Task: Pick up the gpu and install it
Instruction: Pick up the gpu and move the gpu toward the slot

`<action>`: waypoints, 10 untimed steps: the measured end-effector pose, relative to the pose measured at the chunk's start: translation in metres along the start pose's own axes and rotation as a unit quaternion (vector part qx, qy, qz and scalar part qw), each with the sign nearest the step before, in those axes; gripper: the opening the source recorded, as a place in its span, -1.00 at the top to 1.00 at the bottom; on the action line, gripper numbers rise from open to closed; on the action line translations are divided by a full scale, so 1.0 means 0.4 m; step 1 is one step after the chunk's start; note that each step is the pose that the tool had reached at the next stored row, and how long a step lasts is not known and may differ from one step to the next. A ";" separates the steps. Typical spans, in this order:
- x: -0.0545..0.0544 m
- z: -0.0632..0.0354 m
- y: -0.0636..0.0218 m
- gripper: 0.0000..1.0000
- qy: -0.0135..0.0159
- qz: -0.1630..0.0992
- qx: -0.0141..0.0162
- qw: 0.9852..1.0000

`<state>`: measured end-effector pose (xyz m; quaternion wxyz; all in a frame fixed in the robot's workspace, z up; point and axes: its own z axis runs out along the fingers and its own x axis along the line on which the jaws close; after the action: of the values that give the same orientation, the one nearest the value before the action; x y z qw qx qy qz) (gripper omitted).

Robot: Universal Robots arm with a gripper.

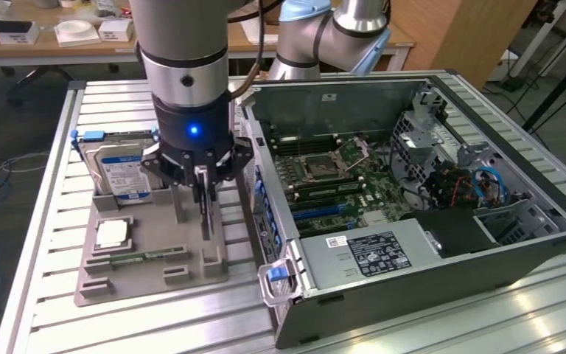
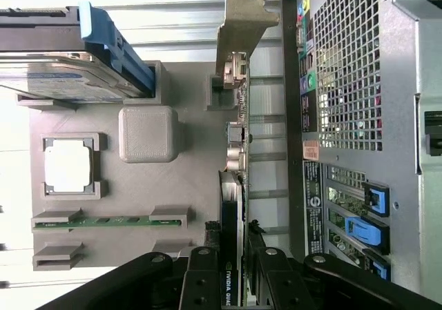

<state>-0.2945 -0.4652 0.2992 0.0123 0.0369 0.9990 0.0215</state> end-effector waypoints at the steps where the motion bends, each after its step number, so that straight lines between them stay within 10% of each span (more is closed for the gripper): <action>1: 0.000 -0.003 0.000 0.48 0.000 0.000 0.000 1.000; 10: -0.001 -0.032 0.001 0.48 0.000 0.000 0.000 1.000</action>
<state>-0.2945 -0.4652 0.3119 0.0124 0.0370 0.9990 0.0215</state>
